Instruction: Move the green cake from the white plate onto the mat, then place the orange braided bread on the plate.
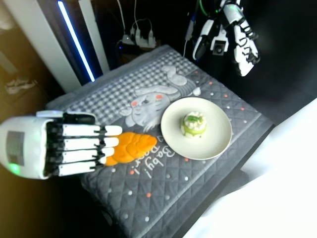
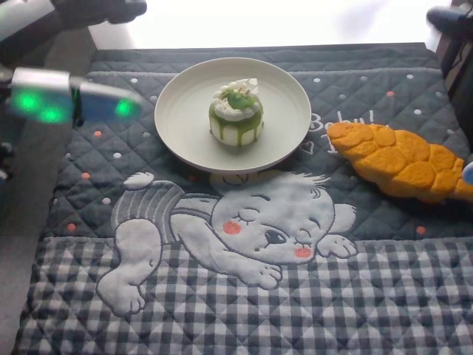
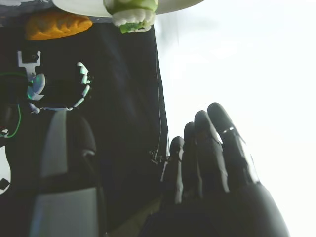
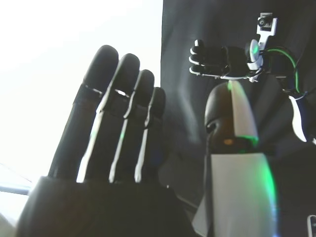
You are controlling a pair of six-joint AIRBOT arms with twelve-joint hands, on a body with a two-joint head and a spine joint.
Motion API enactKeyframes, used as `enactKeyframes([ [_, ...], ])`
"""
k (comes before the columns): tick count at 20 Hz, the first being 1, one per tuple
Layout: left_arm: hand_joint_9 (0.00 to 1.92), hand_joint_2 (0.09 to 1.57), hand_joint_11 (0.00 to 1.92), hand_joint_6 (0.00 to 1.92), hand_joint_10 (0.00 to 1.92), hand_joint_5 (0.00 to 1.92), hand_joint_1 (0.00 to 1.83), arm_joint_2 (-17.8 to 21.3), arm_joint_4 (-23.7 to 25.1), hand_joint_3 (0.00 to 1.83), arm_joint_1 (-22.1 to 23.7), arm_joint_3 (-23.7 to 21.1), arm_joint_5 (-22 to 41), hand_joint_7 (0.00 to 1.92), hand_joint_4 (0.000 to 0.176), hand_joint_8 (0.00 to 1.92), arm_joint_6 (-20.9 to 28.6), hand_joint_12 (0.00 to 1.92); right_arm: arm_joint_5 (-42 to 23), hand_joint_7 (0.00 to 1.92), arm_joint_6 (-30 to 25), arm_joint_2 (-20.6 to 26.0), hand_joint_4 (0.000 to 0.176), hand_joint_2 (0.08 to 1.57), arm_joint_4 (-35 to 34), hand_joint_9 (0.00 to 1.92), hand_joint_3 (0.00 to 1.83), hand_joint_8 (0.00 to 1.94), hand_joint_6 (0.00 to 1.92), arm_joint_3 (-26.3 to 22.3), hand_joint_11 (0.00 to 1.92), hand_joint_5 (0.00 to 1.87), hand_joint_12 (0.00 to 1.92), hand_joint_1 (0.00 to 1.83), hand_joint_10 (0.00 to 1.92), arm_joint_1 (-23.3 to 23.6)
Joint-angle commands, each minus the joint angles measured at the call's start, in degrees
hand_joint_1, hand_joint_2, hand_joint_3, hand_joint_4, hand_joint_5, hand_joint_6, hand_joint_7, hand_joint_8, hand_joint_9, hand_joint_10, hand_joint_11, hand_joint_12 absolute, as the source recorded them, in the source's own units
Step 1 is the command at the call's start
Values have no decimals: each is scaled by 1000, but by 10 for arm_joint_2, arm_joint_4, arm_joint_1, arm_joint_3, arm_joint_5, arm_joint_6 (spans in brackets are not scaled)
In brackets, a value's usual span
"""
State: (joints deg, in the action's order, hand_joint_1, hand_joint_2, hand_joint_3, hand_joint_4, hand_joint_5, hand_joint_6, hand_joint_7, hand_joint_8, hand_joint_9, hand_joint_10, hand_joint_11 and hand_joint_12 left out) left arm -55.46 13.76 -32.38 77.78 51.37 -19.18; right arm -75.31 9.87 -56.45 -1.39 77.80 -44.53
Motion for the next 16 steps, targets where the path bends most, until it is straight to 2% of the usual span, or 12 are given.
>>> enactKeyframes([
  [1, 342, 888, 249, 1, 2, 242, 546, -1, -12, 1, 9, 3, 50, 359, 103, 1, 10, 83, -63, 111, -6, 6, 132, 581, -23, 21, 5, 6, 4, 1, 4, 76, 2, 590, 26, 3],
  [4, 396, 836, 344, 0, 4, 212, 542, -22, 40, 1, 49, 24, 1, 390, 71, 0, 35, 72, -63, 90, -6, 7, 154, 571, -22, 20, 0, 0, 1, 1, 12, 73, 5, 587, 18, 3],
  [5, 339, 836, 300, 0, 0, 162, 598, -32, 77, 2, 74, 35, -30, 326, 81, 0, 53, 49, -63, 83, -6, 7, 152, 573, -22, 14, 0, 0, 0, 1, 5, 69, 2, 582, 13, 4],
  [7, 328, 853, 300, 7, 6, 170, 629, -57, 155, 8, 117, 59, -87, 289, 31, 0, 97, 46, -65, 85, -6, 7, 156, 592, -23, 10, 7, 1, 0, 0, 0, 68, 0, 576, 9, 4],
  [8, 337, 849, 312, 12, 9, 187, 645, -69, 186, 4, 130, 71, -106, 293, 25, 2, 116, 51, -67, 89, -6, 7, 157, 594, -22, 12, 7, 3, 0, 0, 0, 69, 0, 578, 9, 4],
  [10, 389, 841, 358, 9, 12, 240, 647, -96, 260, 0, 157, 98, -146, 352, 20, 7, 165, 76, -72, 96, -6, 7, 165, 581, -22, 20, 0, 4, 0, -1, 0, 69, 0, 569, 10, 4],
  [11, 389, 830, 359, 9, 8, 254, 621, -108, 289, 0, 166, 107, -162, 360, 46, 5, 180, 77, -75, 96, -6, 7, 148, 587, -22, 25, 3, 4, 0, -1, 0, 62, 0, 543, 11, 4],
  [12, 377, 834, 343, 5, 1, 250, 628, -121, 325, 0, 174, 116, -183, 359, 41, 3, 198, 71, -79, 106, -6, 7, 151, 587, -22, 26, 2, 8, 0, -2, 2, 61, 1, 533, 11, 4],
  [13, 356, 842, 310, 0, 0, 231, 641, -130, 356, 2, 180, 124, -196, 352, 45, 0, 216, 58, -82, 111, -6, 7, 171, 583, -21, 35, 1, 8, 0, -3, 11, 54, 5, 502, 13, 4],
  [14, 356, 841, 316, 6, 2, 243, 645, -140, 398, 1, 185, 133, -207, 347, 32, 0, 243, 60, -86, 123, -6, 7, 151, 600, -21, 67, 6, 10, 2, -4, 65, 59, 29, 463, 23, 4],
  [15, 355, 826, 324, 12, 2, 260, 630, -149, 441, 0, 190, 140, -216, 344, 27, 0, 270, 63, -88, 123, -6, 7, 164, 603, -19, 82, 7, 8, 4, -5, 79, 64, 36, 429, 26, 4],
  [16, 357, 808, 327, 8, 2, 254, 616, -159, 486, 0, 193, 146, -226, 347, 51, 1, 295, 64, -89, 96, -5, 7, 173, 617, -18, 72, 10, 1, 0, -5, 64, 54, 31, 396, 17, 4],
])
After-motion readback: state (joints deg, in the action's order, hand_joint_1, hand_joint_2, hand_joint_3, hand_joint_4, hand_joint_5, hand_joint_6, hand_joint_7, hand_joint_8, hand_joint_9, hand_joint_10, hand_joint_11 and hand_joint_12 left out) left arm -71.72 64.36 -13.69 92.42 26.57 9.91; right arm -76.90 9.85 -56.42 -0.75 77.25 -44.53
